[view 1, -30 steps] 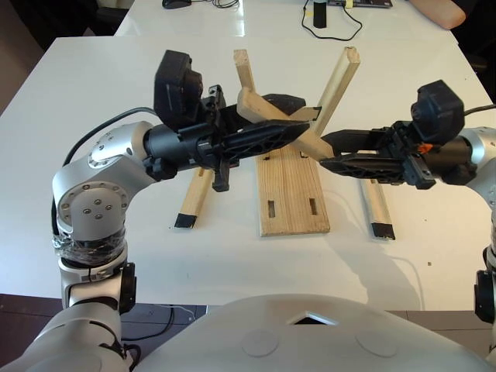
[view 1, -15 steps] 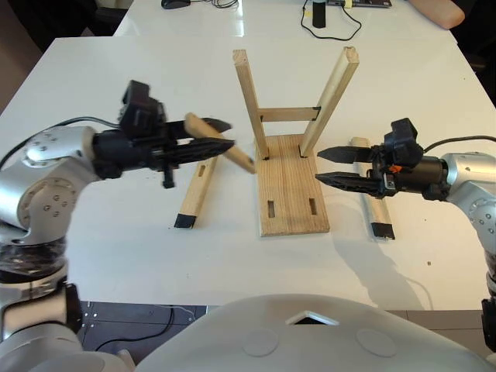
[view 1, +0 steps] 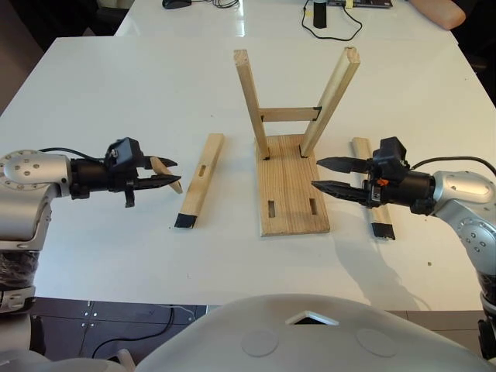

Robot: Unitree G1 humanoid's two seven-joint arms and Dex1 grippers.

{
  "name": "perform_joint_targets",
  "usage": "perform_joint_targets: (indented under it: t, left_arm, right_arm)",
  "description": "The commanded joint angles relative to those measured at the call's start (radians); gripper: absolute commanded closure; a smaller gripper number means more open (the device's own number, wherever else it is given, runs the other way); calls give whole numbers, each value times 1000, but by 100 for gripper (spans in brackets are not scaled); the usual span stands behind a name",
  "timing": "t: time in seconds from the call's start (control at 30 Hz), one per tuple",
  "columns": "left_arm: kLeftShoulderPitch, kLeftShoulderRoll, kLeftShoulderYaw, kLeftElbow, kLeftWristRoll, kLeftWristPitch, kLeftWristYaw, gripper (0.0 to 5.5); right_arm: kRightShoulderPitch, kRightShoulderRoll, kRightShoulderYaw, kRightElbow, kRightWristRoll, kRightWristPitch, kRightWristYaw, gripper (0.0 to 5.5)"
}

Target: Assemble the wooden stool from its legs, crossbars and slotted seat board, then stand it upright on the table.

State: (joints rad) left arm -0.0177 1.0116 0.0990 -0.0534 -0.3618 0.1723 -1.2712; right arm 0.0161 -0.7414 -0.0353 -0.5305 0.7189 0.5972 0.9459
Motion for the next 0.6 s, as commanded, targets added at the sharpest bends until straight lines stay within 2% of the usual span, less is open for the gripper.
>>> perform_joint_targets:
  t: [0.03, 0.37, 0.6]
  left_arm:
    - [28, -15, -18, 18, 39, -46, 7, 421]
    - [76, -54, 32, -170, -149, 116, 5, 421]
    - [-33, -57, 19, -83, -110, 103, 22, 421]
  right_arm:
    - [-1, -8, 20, -2, -43, -23, 1, 325]
    - [-1, -10, 32, 14, -79, -44, 12, 325]
    - [-22, -16, 35, 46, -100, -60, 30, 325]
